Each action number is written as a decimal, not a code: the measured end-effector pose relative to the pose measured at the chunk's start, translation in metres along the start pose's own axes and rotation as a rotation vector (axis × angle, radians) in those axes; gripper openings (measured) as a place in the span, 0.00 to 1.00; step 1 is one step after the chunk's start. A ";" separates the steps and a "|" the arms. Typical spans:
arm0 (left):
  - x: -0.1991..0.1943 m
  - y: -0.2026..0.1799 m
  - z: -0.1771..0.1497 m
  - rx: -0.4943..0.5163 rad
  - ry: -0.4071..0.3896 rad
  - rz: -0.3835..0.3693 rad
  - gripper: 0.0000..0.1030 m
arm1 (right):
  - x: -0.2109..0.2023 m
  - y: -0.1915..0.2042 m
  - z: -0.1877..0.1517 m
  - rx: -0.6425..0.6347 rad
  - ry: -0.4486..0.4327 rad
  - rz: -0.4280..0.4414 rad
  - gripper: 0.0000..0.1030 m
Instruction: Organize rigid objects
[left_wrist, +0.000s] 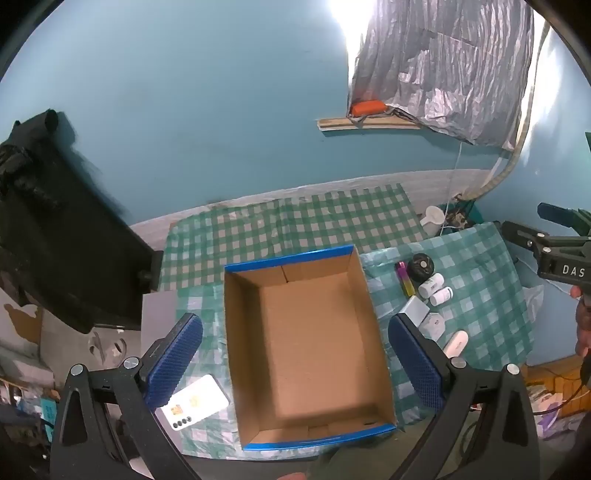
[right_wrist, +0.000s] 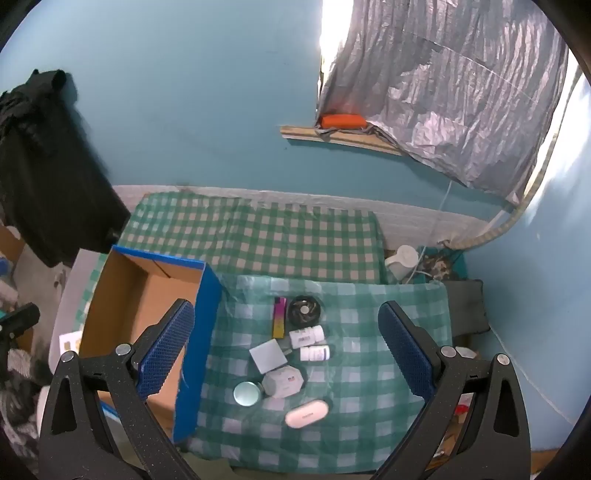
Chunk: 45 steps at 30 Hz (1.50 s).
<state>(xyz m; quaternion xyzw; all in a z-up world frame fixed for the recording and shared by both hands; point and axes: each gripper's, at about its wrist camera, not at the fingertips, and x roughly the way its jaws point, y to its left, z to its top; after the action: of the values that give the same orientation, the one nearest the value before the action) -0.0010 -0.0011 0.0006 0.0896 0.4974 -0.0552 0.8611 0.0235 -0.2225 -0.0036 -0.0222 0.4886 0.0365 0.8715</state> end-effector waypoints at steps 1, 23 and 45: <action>-0.001 -0.001 0.000 0.002 -0.004 0.004 0.99 | 0.001 0.000 0.000 -0.005 0.013 -0.008 0.96; 0.001 0.002 -0.001 -0.030 -0.007 -0.012 0.98 | 0.009 0.002 0.000 -0.006 0.013 -0.002 0.96; 0.007 0.003 0.001 -0.024 0.002 -0.013 0.98 | 0.011 0.006 -0.001 -0.010 0.022 -0.004 0.97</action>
<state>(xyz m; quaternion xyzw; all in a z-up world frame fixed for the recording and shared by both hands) 0.0037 0.0017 -0.0045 0.0761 0.4997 -0.0548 0.8611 0.0282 -0.2164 -0.0138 -0.0279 0.4981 0.0369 0.8659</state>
